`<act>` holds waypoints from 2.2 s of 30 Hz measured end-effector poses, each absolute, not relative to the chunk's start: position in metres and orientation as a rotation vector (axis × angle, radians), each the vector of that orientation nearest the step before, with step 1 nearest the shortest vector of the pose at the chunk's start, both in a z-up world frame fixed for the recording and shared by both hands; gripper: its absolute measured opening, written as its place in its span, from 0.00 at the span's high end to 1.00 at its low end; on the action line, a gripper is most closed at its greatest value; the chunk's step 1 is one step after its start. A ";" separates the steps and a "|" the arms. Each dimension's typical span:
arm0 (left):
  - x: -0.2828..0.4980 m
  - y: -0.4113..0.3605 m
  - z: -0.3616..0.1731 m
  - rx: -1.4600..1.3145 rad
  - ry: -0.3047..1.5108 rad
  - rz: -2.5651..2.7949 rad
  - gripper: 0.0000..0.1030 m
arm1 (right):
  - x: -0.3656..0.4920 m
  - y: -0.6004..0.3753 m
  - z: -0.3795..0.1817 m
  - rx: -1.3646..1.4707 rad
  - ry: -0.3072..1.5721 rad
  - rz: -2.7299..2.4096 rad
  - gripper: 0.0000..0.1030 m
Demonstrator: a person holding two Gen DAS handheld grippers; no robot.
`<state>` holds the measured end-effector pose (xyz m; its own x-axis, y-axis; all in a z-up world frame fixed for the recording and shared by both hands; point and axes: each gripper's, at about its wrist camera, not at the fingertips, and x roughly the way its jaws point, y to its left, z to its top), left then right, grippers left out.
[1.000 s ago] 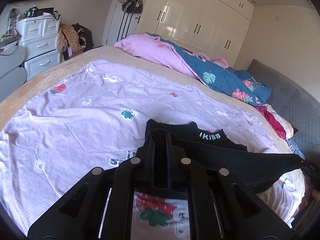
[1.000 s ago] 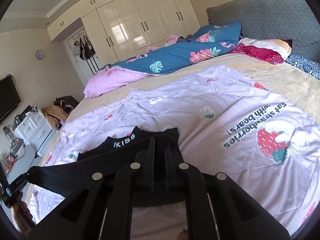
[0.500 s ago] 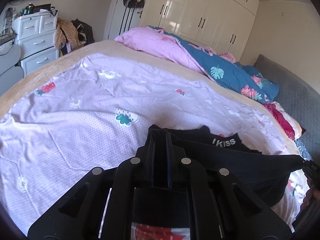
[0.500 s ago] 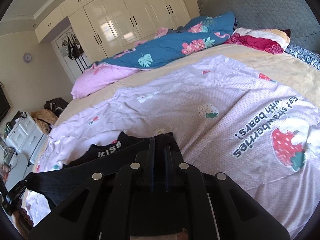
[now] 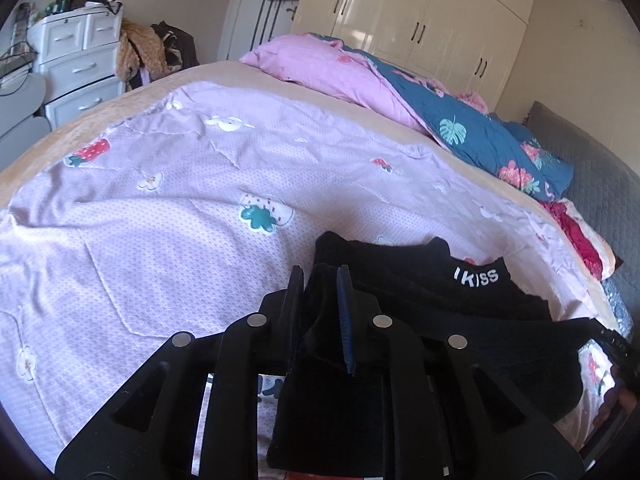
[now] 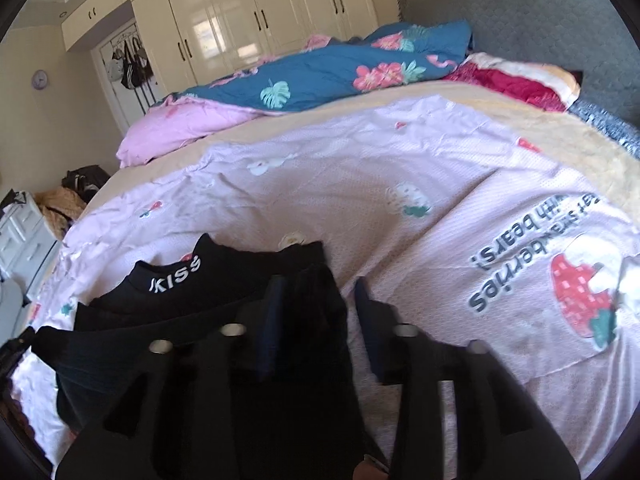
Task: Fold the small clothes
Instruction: 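Lay the held hem down near the collar with both tools, then open both tools to release the hem on the folded top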
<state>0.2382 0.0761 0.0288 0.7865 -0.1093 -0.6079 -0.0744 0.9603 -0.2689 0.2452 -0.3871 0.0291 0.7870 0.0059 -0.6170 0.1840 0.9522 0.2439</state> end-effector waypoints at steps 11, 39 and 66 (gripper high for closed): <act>0.218 0.048 0.032 -0.192 0.696 -0.124 0.82 | 0.220 -0.358 0.043 0.187 0.627 0.042 0.72; 0.265 0.012 -0.021 -0.023 0.820 -0.093 1.00 | 0.275 -0.287 -0.018 -0.047 0.888 0.140 0.91; 0.309 0.058 -0.029 -0.194 0.830 -0.086 0.78 | 0.322 -0.370 -0.015 0.016 0.849 -0.036 0.53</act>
<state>0.3092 0.0585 -0.0289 0.6728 -0.1518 -0.7241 0.0003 0.9788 -0.2049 0.3216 -0.3698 -0.0146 0.6602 -0.0253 -0.7507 0.0384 0.9993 0.0001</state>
